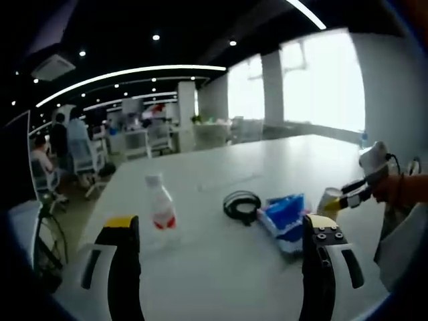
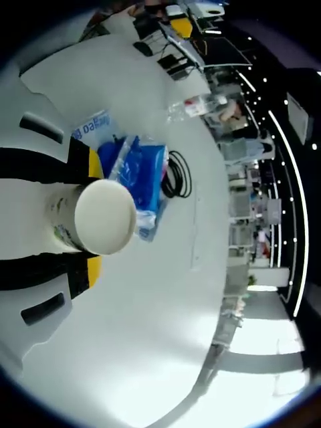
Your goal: Arrange the tabletop items into an orderly group along one side of the table until the central work area is clear of visible clutter.
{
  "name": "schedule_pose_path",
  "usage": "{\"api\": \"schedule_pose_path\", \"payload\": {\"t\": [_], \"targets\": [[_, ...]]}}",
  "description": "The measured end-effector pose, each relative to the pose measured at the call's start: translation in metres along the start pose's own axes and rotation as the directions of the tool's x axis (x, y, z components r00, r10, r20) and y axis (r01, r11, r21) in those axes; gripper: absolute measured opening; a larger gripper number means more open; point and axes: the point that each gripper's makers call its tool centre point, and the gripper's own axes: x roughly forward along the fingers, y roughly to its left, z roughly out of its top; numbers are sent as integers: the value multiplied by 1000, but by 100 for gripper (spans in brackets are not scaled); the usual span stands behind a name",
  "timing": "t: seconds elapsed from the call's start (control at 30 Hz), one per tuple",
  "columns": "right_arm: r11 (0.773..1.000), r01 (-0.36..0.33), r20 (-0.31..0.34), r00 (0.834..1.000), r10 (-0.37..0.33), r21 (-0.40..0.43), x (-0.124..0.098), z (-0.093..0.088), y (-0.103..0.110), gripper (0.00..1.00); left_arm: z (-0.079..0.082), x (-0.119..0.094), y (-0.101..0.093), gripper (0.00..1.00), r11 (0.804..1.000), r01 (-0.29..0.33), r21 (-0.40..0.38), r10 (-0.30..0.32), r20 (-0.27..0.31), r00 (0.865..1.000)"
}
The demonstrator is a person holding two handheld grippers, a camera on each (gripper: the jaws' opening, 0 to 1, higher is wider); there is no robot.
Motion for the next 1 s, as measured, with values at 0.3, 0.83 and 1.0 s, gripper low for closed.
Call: {"api": "schedule_pose_path", "payload": {"t": [0.3,0.83,1.0], "targets": [[999,-46,64,997,44,26,-18,28,14,39,1,8,-19,95,999,45,5,-45,-1,999],[936,-346,184,926,330,62,-53,75,98,39,-9,6,-62,89,985,169,-41,-170,-29,985],[903,-426,214,888,406,56,-62,88,122,39,-12,4,-79,85,976,213,-39,-214,-38,976]]}}
